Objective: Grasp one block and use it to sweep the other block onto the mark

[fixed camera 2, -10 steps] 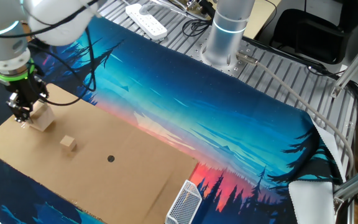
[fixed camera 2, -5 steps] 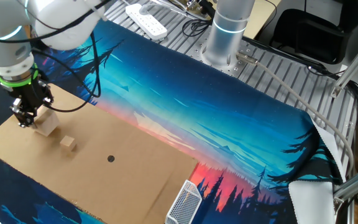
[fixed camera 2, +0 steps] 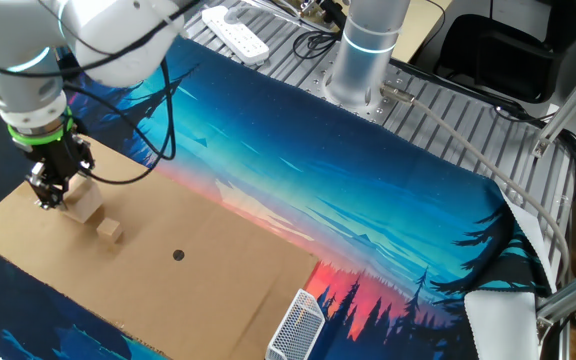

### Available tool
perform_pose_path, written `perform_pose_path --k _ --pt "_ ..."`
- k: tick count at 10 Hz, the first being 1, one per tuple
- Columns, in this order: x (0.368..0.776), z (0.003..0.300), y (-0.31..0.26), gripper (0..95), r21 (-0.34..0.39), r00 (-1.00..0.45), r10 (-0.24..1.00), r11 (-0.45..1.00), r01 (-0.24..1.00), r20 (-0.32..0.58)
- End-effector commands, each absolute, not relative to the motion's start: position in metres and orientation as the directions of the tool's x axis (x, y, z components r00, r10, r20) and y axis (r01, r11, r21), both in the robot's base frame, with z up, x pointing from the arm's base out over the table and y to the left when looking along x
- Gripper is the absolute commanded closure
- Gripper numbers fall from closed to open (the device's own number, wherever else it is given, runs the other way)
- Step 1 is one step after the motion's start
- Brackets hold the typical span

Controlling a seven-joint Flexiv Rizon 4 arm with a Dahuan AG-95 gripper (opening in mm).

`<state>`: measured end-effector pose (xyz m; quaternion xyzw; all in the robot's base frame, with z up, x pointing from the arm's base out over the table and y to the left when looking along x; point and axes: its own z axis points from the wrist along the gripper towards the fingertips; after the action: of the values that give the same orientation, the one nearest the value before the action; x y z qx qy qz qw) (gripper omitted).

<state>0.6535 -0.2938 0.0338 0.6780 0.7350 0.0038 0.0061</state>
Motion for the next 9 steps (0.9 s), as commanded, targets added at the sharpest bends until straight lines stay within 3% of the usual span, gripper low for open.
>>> perform_pose_path --k 1,5,9 --pt "0.654 0.030 -0.289 95.0 0.016 -0.078 0.997 0.078 0.997 -0.008" --pt "0.663 0.042 -0.272 95.0 0.006 -0.045 0.999 0.045 0.999 -0.005" --pt "0.664 0.033 -0.265 95.0 0.021 -0.045 0.999 0.046 0.999 -0.031"
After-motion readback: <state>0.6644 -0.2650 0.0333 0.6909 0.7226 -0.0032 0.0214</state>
